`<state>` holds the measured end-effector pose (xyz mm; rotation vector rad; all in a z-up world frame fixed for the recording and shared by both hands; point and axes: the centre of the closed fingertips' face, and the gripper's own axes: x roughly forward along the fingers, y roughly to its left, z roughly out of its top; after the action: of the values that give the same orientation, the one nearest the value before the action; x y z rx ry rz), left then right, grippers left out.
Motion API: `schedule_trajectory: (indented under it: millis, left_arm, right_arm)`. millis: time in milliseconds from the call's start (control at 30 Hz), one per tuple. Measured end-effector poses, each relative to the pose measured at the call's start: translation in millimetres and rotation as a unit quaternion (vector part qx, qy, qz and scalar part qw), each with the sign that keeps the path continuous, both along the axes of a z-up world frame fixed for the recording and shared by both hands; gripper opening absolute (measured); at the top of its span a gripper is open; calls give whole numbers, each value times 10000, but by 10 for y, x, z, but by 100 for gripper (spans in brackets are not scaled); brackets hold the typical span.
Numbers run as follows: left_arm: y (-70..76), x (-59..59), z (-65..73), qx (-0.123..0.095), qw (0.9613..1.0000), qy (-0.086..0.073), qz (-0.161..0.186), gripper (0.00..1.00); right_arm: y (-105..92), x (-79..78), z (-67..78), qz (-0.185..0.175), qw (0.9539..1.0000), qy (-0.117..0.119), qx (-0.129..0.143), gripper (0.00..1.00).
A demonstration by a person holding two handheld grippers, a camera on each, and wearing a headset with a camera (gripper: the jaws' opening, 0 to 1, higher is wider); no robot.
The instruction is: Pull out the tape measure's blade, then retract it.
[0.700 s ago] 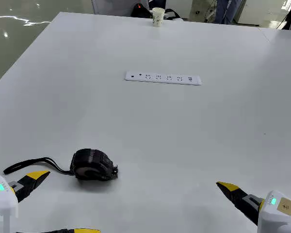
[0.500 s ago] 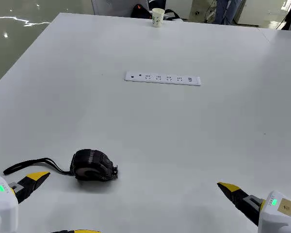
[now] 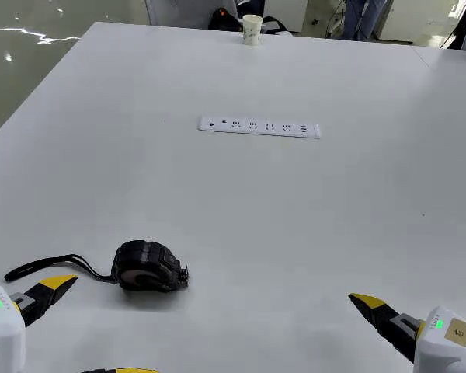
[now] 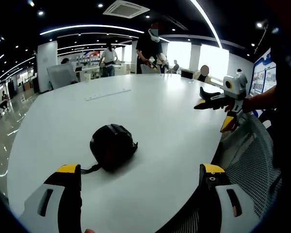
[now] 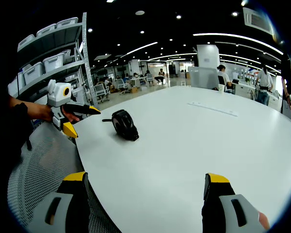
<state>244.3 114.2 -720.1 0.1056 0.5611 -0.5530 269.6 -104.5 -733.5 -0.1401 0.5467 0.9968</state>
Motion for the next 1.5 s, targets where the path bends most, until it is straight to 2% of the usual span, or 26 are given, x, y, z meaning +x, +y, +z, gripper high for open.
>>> schedule_trajectory:
  millis: [533, 633, 700, 1033, 1500]
  left_arm:
    - [59, 48, -18, 108, 9999, 18, -92, 99]
    - [68, 72, -19, 159, 9998, 25, -138, 99]
    - [71, 90, -21, 180, 9997, 37, -179, 99]
    - [92, 165, -49, 288, 9990, 114, -332, 99]
    - [208, 328, -76, 445, 9977, 159, -493, 99]
  right_arm:
    - [-2, 56, 7, 23, 9999, -83, -56, 99]
    - [-4, 73, -3, 37, 9999, -67, -68, 99]
    - [0, 83, 3, 90, 9998, -137, -82, 99]
    - [20, 149, -37, 277, 9994, -72, -172, 99]
    - [78, 228, -105, 553, 9981, -31, -285, 99]
